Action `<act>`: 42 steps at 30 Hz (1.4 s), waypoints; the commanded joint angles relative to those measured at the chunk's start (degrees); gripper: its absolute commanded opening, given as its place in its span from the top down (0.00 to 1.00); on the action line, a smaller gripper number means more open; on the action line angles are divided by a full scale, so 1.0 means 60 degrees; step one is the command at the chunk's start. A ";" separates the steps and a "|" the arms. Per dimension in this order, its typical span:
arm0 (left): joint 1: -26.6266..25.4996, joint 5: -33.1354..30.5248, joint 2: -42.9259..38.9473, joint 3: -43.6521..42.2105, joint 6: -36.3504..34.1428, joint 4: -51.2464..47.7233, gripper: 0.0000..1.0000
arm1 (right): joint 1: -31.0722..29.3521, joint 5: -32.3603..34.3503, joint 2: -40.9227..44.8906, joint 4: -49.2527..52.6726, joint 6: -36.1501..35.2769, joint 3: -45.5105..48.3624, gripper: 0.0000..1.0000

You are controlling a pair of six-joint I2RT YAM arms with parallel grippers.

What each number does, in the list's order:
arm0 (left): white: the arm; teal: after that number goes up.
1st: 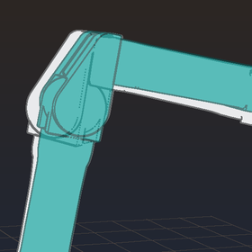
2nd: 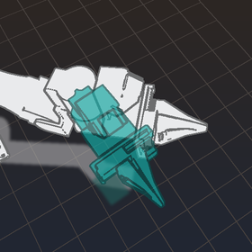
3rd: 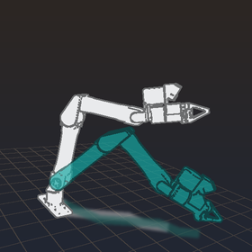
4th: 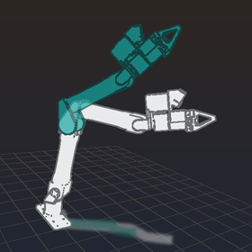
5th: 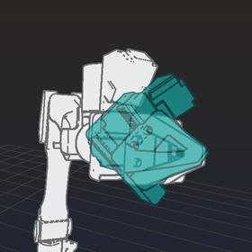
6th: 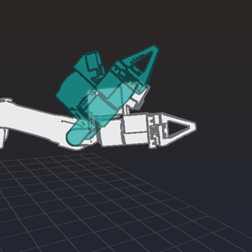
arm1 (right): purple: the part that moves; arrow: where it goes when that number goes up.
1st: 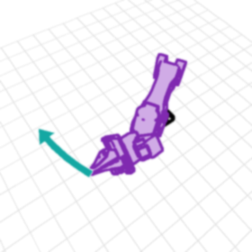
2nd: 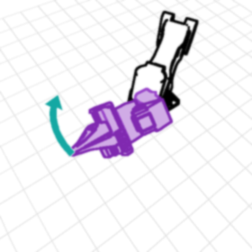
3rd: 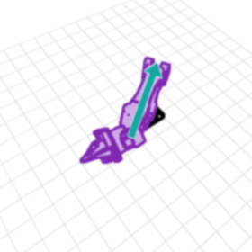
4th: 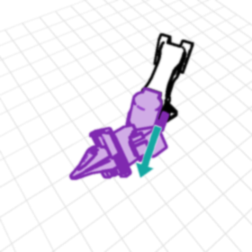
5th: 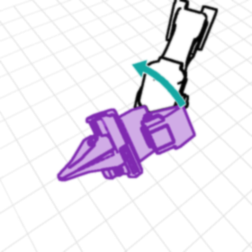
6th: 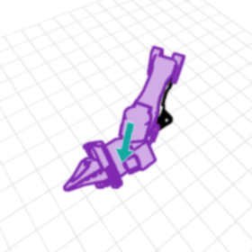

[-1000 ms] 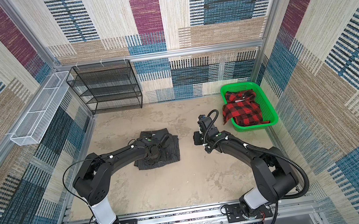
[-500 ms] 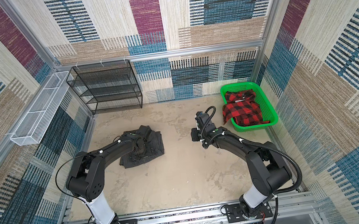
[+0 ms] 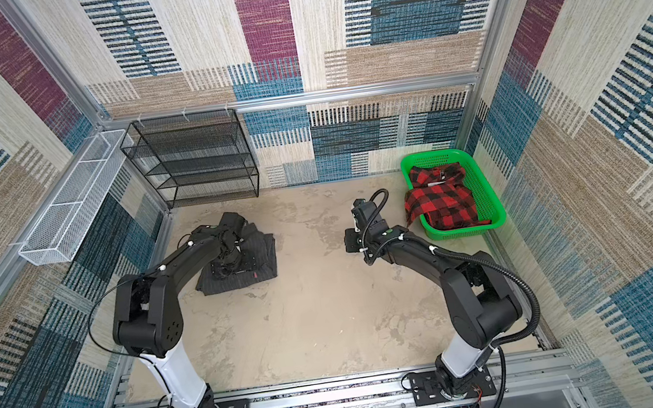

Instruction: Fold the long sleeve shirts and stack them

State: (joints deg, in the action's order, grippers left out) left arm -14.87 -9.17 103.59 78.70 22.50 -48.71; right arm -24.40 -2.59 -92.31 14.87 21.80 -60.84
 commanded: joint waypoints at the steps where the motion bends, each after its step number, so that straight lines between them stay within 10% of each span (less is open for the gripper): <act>1: -0.0463 0.0658 -0.0846 -0.0186 0.0620 -0.0331 0.19 | -0.0011 -0.0022 0.0205 -0.0044 0.0017 0.0131 0.58; 11: -0.2194 0.1811 -0.0019 0.0534 0.1736 0.1099 1.00 | -0.0007 -0.0040 0.0334 -0.0092 0.0030 0.0368 0.58; 42: 0.0643 0.2236 0.1845 0.0031 0.0286 0.1954 1.00 | 0.0007 0.0097 0.0318 0.0008 0.0320 0.0432 0.58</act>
State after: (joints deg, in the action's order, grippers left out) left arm -12.21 7.35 113.45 77.41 27.90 -34.24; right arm -24.36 -1.98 -90.26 15.29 23.11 -57.76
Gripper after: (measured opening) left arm 0.052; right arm 0.417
